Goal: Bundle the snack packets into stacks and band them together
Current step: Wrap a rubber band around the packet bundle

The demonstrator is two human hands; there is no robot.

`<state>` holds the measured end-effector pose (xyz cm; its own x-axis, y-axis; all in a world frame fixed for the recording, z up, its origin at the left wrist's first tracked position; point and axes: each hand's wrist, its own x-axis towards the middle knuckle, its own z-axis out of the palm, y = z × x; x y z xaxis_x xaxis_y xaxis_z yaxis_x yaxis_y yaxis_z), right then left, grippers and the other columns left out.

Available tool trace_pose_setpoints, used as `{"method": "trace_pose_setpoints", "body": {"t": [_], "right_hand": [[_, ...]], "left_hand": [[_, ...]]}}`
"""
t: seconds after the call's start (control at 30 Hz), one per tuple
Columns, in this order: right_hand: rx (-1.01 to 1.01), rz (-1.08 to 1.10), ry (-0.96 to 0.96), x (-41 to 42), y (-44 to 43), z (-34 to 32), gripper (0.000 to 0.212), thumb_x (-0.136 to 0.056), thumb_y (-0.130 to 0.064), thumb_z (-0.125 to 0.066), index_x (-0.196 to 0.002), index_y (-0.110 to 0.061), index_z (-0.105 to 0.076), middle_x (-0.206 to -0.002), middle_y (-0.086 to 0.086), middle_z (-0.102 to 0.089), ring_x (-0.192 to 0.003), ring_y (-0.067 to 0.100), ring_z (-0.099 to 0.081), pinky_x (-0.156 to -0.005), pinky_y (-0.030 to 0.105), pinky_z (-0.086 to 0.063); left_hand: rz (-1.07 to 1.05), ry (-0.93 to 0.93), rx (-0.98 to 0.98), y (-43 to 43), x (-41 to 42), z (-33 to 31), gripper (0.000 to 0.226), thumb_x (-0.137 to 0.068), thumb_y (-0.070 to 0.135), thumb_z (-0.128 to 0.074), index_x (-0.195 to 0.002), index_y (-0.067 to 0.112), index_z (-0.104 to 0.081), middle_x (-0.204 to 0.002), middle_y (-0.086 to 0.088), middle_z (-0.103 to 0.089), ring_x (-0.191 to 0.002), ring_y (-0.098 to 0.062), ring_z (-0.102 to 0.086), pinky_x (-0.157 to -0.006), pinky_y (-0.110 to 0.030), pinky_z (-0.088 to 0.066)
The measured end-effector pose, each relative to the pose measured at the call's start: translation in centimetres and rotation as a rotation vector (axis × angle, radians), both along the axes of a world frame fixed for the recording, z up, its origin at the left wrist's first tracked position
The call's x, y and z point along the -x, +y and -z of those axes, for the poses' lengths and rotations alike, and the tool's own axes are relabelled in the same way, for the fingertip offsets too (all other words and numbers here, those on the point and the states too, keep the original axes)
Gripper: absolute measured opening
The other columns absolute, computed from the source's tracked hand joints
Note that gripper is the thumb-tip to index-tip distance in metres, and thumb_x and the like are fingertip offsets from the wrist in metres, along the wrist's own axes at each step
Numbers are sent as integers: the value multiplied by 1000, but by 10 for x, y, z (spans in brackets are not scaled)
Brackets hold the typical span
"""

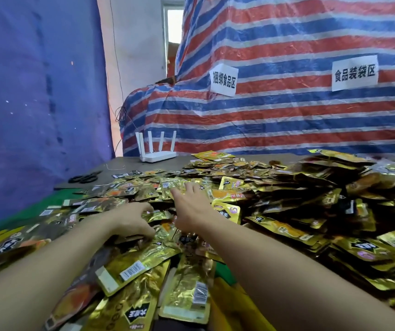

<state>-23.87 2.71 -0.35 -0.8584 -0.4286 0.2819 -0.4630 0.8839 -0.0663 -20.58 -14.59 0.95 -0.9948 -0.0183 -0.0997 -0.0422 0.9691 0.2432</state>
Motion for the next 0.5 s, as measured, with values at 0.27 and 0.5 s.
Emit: {"method": "trace_pose_setpoints", "body": {"t": [0.27,0.5], "right_hand": [[-157,189,-19,32,-17,5,74,-97,-30,-65,-155,-6,-26,-146,29,-44,-142,43,-29,-112,47,-30],[-159,155,173,24,-16,10,27,-97,-19,-60,-124,-15,-59,-124,14,-57,-123,35,-46,-97,44,-39]], "left_hand": [[32,-223,293,7,20,-11,88,-78,32,-68,-154,20,-25,-155,-6,-38,-137,-27,-43,-111,-44,-42],[9,107,513,19,18,8,30,-100,28,-49,-128,19,-46,-132,-10,-56,-120,-31,-54,-80,-37,-39]]}}
